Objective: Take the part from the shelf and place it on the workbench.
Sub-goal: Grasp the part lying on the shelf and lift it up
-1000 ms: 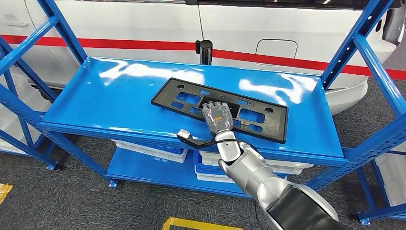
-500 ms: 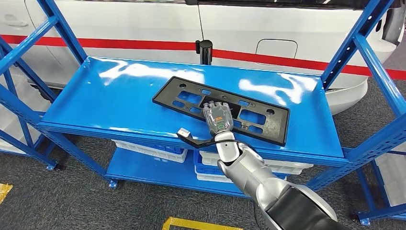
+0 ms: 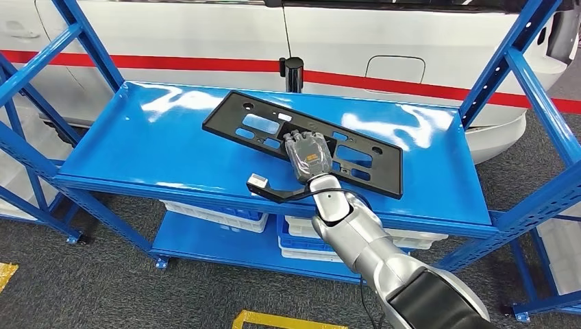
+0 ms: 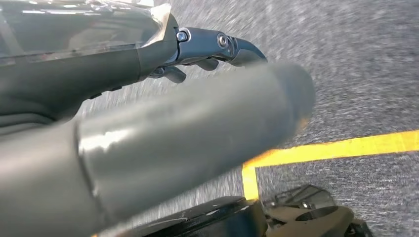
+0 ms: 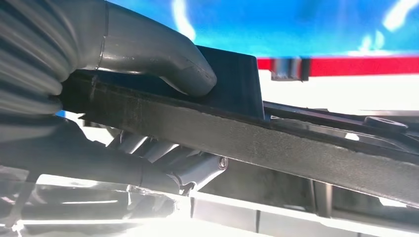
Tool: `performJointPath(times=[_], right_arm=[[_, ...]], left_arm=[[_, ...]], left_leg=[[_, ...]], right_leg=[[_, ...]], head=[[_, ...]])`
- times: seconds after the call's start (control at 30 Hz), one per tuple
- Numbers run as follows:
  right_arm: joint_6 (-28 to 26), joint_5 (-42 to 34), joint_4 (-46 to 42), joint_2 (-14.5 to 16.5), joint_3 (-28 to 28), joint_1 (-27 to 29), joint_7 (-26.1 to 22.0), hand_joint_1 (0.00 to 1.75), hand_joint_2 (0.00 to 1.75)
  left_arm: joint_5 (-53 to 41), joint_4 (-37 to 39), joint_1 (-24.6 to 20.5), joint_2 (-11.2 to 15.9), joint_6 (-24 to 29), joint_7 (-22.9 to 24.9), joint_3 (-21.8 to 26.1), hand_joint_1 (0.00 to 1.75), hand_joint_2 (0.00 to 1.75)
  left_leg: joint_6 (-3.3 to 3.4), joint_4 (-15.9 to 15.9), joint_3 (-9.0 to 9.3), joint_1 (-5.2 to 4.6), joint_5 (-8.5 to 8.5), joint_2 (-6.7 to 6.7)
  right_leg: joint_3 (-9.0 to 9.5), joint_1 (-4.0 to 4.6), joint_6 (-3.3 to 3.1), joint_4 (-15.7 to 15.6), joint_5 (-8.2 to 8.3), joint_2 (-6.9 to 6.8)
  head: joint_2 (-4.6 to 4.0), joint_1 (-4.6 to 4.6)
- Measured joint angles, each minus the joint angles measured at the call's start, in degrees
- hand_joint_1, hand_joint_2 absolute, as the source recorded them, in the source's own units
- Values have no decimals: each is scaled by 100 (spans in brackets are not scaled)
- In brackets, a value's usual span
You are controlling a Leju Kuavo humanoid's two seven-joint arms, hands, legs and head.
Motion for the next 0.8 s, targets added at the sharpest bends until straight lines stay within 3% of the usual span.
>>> performJointPath(times=[0.1, 0.17, 0.27, 0.33, 0.63, 0.7, 0.8], right_arm=[[0, -264, -272, 47, -490, 55, -841, 175, 175], [0, -646, -422, 166, -979, 94, -1654, 175, 175], [41, -1734, -528, 404, -1833, 98, -3085, 175, 175], [127, -2501, -543, 473, -2191, 49, -3637, 175, 175], [323, -3527, -682, 414, -2423, -18, -3862, 175, 175], [801, -4392, -947, 257, -2373, 70, -4020, 175, 175], [2029, -6282, -1849, -219, -2286, 389, -4231, 175, 175]], left_arm=[[77, 0, 1, -57, 98, 193, 267, 0, 0], [103, 0, -2, -89, 175, 367, 409, 0, 0], [160, 0, -6, -131, 245, 545, 602, 0, 0], [169, 0, -6, -154, 266, 586, 693, 0, 0], [171, 0, -10, -186, 257, 633, 907, 0, 0], [181, 0, -9, -189, 237, 649, 957, 0, 0], [217, 0, 1, -194, 231, 638, 1050, 0, 0]], left_leg=[[0, -1, -1, 1, 0, 0], [0, -2, 0, 1, 0, 0], [0, -3, 1, 2, 0, 0], [-1, -4, 3, 2, 0, 0], [-1, -4, 34, -1, -3, 20], [1, -3, 48, -1, -4, 18], [12, -6, 68, 0, -18, 15]], right_leg=[[0, 0, 0, 0, 0, 1], [-1, 1, 0, 0, 0, 1], [-2, 2, 0, 0, 0, 1], [2, 2, 0, 0, -1, 1], [28, 0, -1, -2, 0, 18], [37, 1, 0, -5, -1, 16], [67, 2, -4, -17, -5, 16]], head=[[0, 0], [0, 0], [0, 0], [0, 0], [0, 0], [0, 0], [0, 0]])
